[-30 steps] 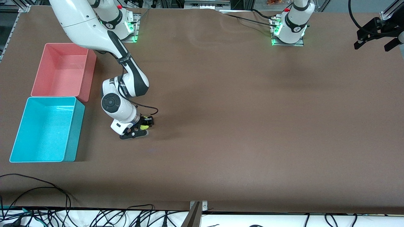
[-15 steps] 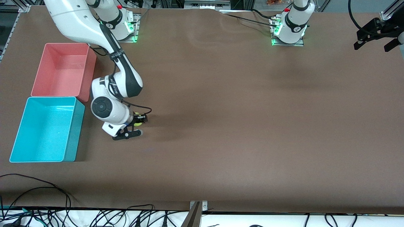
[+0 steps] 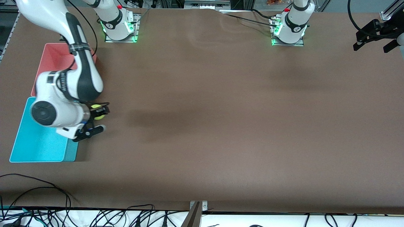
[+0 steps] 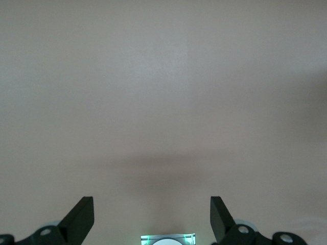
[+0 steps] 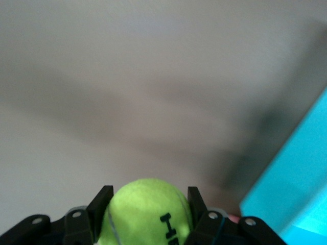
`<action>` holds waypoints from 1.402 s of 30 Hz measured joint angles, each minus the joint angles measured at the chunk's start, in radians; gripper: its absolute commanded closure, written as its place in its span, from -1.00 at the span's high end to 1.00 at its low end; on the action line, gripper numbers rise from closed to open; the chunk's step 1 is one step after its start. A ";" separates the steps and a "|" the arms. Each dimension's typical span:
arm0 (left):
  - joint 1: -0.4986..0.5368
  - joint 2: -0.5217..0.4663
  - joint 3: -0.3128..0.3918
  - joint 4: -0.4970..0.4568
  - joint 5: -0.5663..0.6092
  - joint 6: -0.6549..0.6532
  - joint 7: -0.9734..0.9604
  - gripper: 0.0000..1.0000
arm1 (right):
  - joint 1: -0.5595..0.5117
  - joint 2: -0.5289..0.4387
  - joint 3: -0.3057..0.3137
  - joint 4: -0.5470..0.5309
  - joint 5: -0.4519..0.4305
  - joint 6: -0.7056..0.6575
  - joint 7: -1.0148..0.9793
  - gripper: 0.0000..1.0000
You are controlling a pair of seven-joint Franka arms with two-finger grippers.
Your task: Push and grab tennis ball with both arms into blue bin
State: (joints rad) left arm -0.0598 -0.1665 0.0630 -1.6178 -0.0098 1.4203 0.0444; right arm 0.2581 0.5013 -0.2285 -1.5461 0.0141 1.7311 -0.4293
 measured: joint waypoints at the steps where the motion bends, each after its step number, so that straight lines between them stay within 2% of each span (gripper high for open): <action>1: 0.000 0.000 0.000 0.000 0.000 0.000 0.000 1.00 | -0.001 0.000 -0.021 0.006 -0.003 -0.008 -0.037 -0.16; 7: 0.000 0.001 -0.001 0.000 0.000 0.000 0.000 1.00 | -0.018 0.003 -0.123 0.013 -0.028 -0.013 -0.222 -0.16; 11: 0.000 0.002 -0.001 0.000 0.000 0.000 0.000 1.00 | -0.059 0.013 -0.149 0.013 -0.036 -0.009 -0.305 -0.16; 23: 0.000 0.005 -0.001 0.000 0.000 0.000 0.000 1.00 | -0.193 0.118 -0.153 -0.017 -0.025 0.149 -0.486 -0.16; 32: 0.000 0.005 -0.001 0.000 0.000 0.000 0.000 1.00 | -0.226 0.170 -0.153 -0.056 0.122 0.171 -0.554 -0.13; 34: 0.000 0.005 -0.001 0.000 0.000 0.000 0.000 1.00 | -0.229 0.177 -0.153 -0.064 0.139 0.173 -0.559 -0.05; 39: 0.000 0.005 -0.001 0.000 0.000 0.000 0.000 1.00 | -0.229 0.186 -0.152 -0.092 0.146 0.175 -0.560 -0.01; 40: 0.000 0.005 -0.001 0.000 0.000 0.000 0.000 1.00 | -0.229 0.186 -0.152 -0.097 0.147 0.176 -0.560 0.18; 42: 0.000 0.005 -0.001 0.000 0.000 0.000 0.000 1.00 | -0.229 0.186 -0.152 -0.111 0.155 0.180 -0.560 1.00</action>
State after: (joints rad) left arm -0.0598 -0.1616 0.0622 -1.6177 -0.0098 1.4200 0.0443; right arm 0.0289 0.6876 -0.3803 -1.6575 0.1694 1.9107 -0.9898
